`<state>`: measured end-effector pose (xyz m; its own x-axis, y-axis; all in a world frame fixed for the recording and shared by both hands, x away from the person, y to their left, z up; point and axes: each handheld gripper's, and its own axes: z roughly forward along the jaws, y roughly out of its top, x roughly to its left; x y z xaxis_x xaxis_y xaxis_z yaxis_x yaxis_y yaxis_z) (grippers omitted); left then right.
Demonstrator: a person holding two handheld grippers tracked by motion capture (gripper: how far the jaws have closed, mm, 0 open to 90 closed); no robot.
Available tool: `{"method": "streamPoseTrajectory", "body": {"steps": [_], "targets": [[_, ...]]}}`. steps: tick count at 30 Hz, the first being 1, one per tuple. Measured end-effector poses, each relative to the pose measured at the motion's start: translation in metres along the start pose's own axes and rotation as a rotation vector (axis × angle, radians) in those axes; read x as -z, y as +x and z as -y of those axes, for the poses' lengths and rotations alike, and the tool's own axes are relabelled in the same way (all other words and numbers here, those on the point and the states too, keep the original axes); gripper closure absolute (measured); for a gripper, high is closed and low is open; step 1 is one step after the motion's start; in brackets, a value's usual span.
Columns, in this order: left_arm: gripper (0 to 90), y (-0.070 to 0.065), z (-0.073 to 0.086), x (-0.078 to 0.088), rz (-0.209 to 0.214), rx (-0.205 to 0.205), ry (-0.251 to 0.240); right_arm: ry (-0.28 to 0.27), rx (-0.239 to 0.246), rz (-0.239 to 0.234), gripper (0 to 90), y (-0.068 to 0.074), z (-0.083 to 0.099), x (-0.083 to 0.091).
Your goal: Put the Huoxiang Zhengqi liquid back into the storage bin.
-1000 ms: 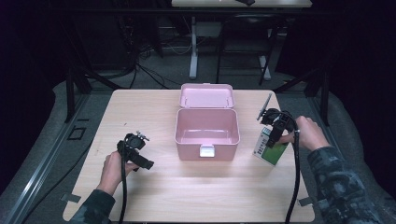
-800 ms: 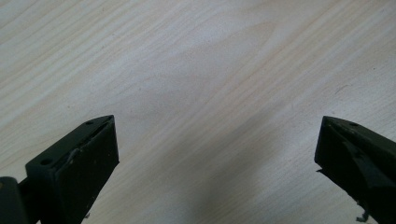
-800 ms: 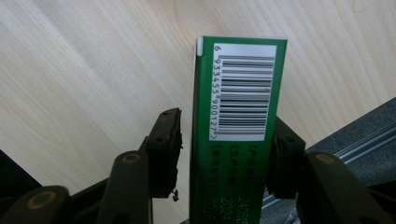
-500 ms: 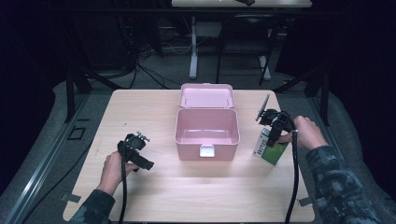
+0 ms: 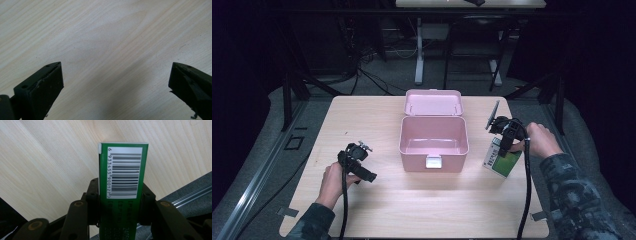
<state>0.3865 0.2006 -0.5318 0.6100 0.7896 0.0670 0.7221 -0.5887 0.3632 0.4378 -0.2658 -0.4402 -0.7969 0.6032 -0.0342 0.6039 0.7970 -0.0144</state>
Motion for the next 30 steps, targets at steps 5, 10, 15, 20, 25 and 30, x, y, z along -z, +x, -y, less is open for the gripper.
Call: {"method": "streamPoseTrajectory", "body": {"steps": [5,10,15,20,25,30], "targets": [[0.0,0.000,0.000,0.000,-0.002,-0.006,-0.001,0.000,0.000,0.005,62.4,-0.001,0.002,0.001],[0.0,0.000,0.000,-0.001,0.000,-0.004,0.000,-0.006,0.000,0.010,62.4,-0.001,0.003,0.006],[0.0,-0.002,-0.001,-0.002,0.004,-0.008,0.007,-0.007,0.016,0.026,62.4,0.001,0.002,0.014],[0.0,0.000,-0.002,-0.002,0.005,-0.007,0.004,-0.013,0.027,0.016,62.5,0.004,0.003,0.021],[0.0,0.001,0.000,-0.001,0.003,-0.003,-0.001,-0.021,0.034,0.025,62.5,0.005,0.002,0.030],[0.0,0.000,0.000,-0.001,0.004,-0.005,-0.002,-0.023,0.048,0.024,62.6,0.008,0.002,0.034]]}}
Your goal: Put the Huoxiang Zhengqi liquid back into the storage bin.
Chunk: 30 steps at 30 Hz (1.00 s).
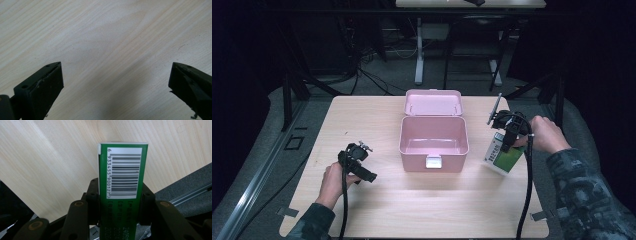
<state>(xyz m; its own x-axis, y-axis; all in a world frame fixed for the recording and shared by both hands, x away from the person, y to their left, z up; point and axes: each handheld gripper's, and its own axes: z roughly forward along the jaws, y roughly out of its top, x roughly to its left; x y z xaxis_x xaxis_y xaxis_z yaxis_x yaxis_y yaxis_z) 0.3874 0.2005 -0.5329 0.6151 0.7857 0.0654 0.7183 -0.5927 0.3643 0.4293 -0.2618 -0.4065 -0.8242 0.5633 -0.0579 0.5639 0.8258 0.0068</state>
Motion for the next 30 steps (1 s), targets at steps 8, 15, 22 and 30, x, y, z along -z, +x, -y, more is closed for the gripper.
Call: {"method": "streamPoseTrajectory", "body": {"steps": [8,15,22,30], "targets": [[0.0,-0.001,0.000,-0.001,0.002,0.001,0.003,-0.004,0.004,0.003,62.7,-0.001,0.004,0.005],[0.0,-0.001,0.000,-0.001,0.003,0.001,0.000,-0.037,-0.002,0.002,62.7,-0.001,0.009,0.019],[0.0,-0.001,0.000,-0.001,0.009,0.000,0.005,-0.034,0.012,0.018,62.7,0.000,0.009,0.031],[0.0,-0.002,-0.001,-0.003,0.014,-0.003,0.004,-0.023,0.034,0.024,62.7,0.003,0.004,0.042]]}}
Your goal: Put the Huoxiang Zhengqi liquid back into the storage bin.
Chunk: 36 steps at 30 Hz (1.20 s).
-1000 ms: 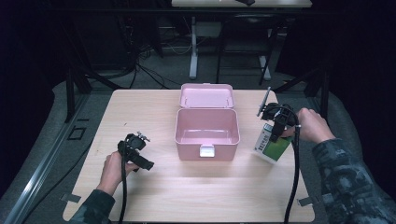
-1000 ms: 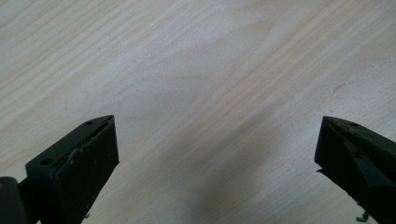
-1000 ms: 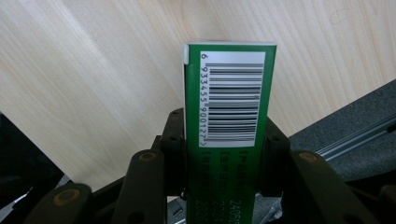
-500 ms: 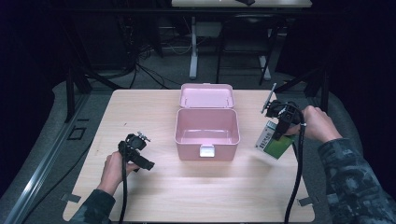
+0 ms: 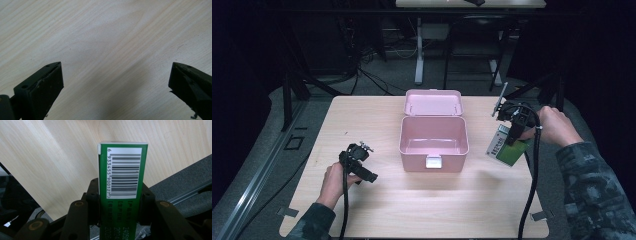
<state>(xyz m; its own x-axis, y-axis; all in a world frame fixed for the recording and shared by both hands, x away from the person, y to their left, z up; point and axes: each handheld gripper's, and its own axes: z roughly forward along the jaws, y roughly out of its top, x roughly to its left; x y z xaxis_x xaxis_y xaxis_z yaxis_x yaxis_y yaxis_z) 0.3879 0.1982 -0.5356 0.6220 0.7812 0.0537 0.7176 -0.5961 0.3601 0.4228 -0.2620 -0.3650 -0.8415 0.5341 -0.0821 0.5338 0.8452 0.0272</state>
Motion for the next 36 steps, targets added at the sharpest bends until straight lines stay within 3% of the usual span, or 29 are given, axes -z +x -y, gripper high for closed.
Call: {"method": "streamPoseTrajectory", "body": {"steps": [19,36], "targets": [[0.0,0.001,0.000,0.000,0.008,-0.003,-0.004,0.000,0.027,-0.003,62.8,-0.002,-0.001,0.018],[0.0,0.001,0.000,0.000,0.012,-0.005,-0.005,0.008,0.043,0.023,62.8,-0.003,-0.006,0.037]]}}
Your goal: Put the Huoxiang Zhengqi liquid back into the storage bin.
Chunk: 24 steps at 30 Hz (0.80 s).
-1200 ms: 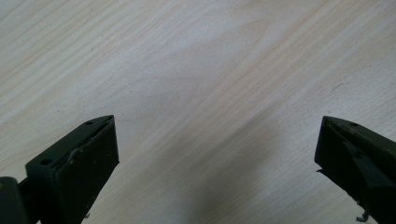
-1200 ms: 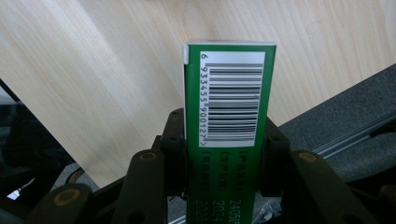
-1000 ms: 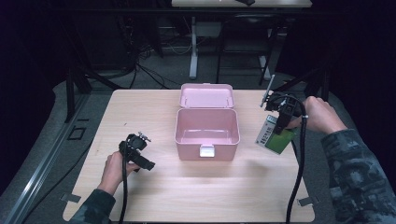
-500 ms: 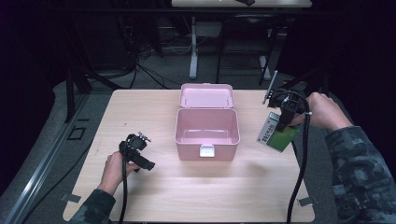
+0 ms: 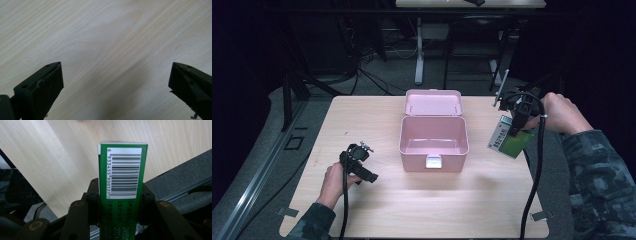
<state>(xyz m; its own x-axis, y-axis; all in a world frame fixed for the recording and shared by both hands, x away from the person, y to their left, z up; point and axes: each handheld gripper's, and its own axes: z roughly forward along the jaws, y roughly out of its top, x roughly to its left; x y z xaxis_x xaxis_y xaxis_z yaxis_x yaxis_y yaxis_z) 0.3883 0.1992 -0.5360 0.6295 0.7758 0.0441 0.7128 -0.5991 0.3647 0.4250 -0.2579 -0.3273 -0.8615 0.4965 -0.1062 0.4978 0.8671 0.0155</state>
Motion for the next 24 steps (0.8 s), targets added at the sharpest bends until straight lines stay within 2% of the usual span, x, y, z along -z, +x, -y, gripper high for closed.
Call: {"method": "streamPoseTrajectory", "body": {"steps": [24], "targets": [[0.0,0.000,0.000,0.000,0.002,-0.002,0.002,0.005,0.025,0.017,62.9,0.000,-0.009,0.018]]}}
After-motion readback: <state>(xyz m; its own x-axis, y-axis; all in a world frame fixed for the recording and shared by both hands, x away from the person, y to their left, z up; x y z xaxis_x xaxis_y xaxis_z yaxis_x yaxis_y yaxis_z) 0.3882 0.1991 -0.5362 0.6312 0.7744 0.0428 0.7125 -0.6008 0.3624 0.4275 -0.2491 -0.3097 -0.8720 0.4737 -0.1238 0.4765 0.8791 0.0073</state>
